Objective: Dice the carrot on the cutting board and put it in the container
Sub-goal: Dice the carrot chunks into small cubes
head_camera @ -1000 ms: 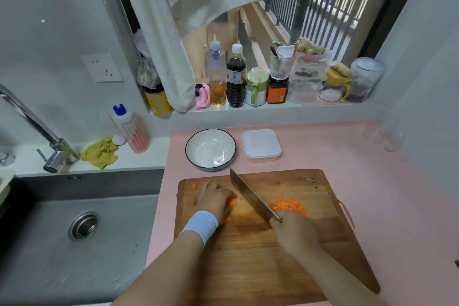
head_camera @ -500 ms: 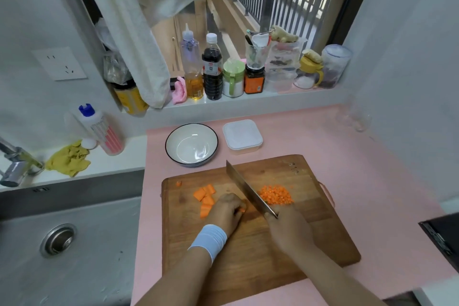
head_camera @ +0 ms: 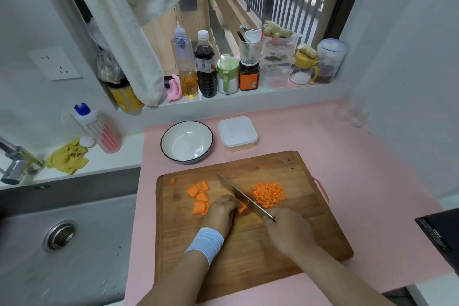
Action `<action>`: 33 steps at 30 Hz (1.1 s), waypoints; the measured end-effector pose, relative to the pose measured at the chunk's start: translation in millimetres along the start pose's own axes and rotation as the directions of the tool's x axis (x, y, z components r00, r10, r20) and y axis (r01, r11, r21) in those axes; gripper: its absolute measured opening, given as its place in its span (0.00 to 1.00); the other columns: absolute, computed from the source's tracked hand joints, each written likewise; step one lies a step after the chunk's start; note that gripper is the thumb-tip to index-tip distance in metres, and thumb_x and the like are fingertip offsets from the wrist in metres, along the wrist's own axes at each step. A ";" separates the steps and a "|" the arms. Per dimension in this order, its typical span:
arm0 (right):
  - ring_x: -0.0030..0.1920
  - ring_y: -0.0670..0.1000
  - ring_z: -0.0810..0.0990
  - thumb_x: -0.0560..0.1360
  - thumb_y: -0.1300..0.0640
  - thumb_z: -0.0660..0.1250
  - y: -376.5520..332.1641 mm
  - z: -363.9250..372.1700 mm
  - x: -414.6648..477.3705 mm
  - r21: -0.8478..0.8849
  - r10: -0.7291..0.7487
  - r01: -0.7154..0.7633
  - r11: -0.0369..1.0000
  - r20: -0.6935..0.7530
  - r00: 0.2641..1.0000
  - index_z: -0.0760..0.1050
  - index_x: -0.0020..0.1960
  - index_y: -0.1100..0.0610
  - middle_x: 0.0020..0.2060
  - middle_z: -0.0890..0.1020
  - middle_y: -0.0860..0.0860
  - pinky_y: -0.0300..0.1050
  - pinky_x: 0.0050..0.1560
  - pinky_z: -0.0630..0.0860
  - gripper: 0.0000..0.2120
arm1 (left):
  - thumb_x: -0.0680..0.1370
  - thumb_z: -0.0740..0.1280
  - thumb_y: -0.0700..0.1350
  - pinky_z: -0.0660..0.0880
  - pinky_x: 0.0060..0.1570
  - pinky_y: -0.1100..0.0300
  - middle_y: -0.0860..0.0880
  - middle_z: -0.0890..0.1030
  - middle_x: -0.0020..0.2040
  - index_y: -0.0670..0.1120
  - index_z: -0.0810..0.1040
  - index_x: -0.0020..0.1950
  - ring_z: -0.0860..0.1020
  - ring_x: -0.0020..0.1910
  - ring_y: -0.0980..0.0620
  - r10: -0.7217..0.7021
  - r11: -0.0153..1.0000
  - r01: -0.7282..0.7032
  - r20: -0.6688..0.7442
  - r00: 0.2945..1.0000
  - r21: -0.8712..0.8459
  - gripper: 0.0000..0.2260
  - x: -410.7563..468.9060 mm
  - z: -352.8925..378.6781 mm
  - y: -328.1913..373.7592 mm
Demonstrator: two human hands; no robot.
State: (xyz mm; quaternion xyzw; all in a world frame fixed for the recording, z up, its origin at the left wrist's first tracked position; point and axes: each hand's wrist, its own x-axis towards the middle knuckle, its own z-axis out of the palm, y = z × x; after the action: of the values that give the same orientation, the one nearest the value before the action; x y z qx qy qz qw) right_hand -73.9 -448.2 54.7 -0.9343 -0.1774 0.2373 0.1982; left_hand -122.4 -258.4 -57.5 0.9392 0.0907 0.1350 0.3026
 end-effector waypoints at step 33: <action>0.46 0.46 0.81 0.83 0.45 0.56 22.4 -5.5 13.6 -0.145 -0.130 0.125 0.982 -0.027 0.991 0.79 0.60 0.43 0.44 0.83 0.44 0.41 0.42 0.72 0.14 | 0.77 0.60 0.41 0.75 0.49 0.62 0.48 0.79 0.49 0.44 0.82 0.52 0.75 0.51 0.52 0.263 0.961 -0.255 -0.081 0.961 0.103 0.11 -12.6 22.3 -0.1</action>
State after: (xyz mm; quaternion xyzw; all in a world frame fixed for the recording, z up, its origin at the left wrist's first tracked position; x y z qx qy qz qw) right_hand -54.5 -463.2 43.9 -0.9369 -0.2498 0.1940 0.1487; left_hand -127.4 -273.6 -77.5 0.9485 -0.0130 0.2130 0.2343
